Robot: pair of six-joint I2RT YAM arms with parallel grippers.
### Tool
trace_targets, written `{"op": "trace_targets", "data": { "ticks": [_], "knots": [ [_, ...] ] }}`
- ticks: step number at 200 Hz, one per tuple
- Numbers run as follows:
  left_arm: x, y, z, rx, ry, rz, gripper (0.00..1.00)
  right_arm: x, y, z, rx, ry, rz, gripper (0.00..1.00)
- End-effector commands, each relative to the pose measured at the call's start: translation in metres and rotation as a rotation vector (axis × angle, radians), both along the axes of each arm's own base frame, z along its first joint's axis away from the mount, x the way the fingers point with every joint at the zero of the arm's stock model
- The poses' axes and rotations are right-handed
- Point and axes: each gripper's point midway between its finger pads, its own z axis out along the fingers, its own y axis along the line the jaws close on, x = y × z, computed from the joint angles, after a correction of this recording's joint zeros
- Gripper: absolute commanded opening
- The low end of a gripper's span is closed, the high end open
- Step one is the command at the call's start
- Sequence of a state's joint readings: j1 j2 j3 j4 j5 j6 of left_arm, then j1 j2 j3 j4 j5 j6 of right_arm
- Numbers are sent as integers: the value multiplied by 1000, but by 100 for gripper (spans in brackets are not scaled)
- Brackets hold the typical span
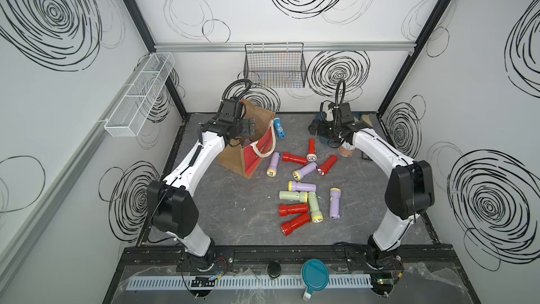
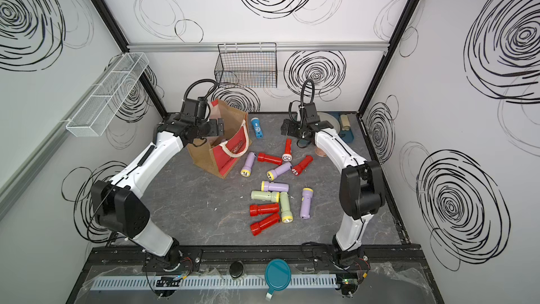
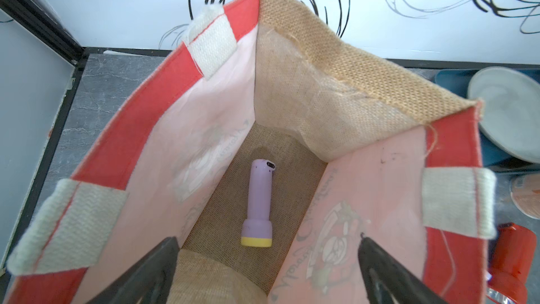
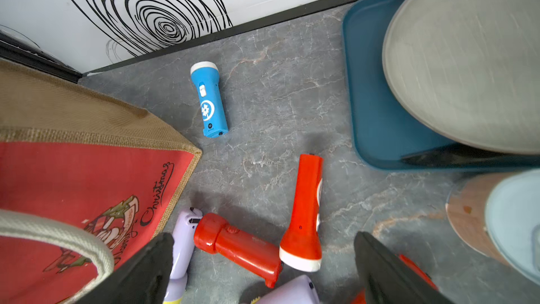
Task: Put the flashlights into the tote bags
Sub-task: Place the flashlight in the canvas bag, then move the flashlight at the center of the board.
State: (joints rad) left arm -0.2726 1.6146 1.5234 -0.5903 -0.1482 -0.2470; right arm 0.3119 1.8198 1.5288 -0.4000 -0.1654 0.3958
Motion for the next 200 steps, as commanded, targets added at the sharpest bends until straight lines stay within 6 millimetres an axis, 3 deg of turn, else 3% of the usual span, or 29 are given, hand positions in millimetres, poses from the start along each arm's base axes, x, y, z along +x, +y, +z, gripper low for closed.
{"op": "trace_targets", "data": {
  "ticks": [1, 44, 83, 142, 200],
  "knots": [
    [-20, -13, 14, -23, -20, -52, 100, 15, 12, -8, 30, 29, 59, 98],
    [-46, -33, 34, -58, -62, -85, 99, 58, 35, -33, 37, 74, 109, 95],
    [-64, -47, 57, -141, -123, -89, 99, 85, 55, -54, 71, 87, 138, 93],
    [-83, -59, 91, -334, -204, -66, 99, 104, 103, -83, 163, 56, 198, 89],
    [-90, -64, 88, -491, -215, -30, 99, 116, 143, -105, 173, 17, 214, 89]
  ]
}}
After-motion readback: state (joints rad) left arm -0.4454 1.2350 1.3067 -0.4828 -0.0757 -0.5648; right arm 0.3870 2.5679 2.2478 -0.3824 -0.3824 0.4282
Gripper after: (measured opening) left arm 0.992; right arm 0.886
